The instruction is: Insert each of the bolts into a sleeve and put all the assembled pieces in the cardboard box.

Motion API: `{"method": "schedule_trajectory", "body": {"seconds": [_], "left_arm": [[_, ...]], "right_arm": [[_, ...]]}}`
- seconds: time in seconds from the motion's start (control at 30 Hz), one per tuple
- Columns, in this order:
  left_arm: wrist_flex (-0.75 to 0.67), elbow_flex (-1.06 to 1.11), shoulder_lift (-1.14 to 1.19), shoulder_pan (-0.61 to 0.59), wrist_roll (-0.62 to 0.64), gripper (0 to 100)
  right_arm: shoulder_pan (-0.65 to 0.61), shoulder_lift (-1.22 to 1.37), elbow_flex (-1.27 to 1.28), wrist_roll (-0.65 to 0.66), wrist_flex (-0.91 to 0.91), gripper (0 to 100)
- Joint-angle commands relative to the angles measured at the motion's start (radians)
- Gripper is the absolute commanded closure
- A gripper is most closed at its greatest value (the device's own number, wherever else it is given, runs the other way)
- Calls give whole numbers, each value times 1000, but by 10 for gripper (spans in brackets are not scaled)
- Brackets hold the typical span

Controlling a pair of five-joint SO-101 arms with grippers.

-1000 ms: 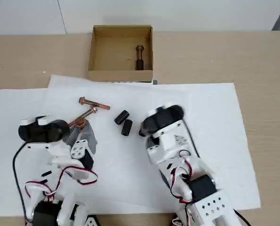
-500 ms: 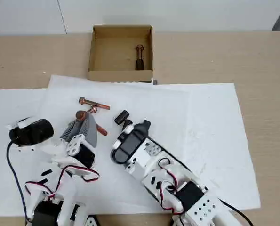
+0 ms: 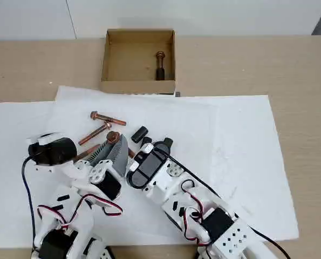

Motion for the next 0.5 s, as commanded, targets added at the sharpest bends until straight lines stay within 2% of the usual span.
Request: {"method": "schedule_trajectory", "body": {"seconds": [0.0, 0.13, 0.47], "left_arm": [[-34, -4, -9, 6, 6, 994], [-34, -4, -9, -2, 5, 994], [-34, -2, -9, -3, 2, 994]], "right_arm": [[-7, -13, -11, 12, -44, 995], [-4, -13, -12, 55, -45, 995], [-8, -13, -77, 58, -42, 995]]}}
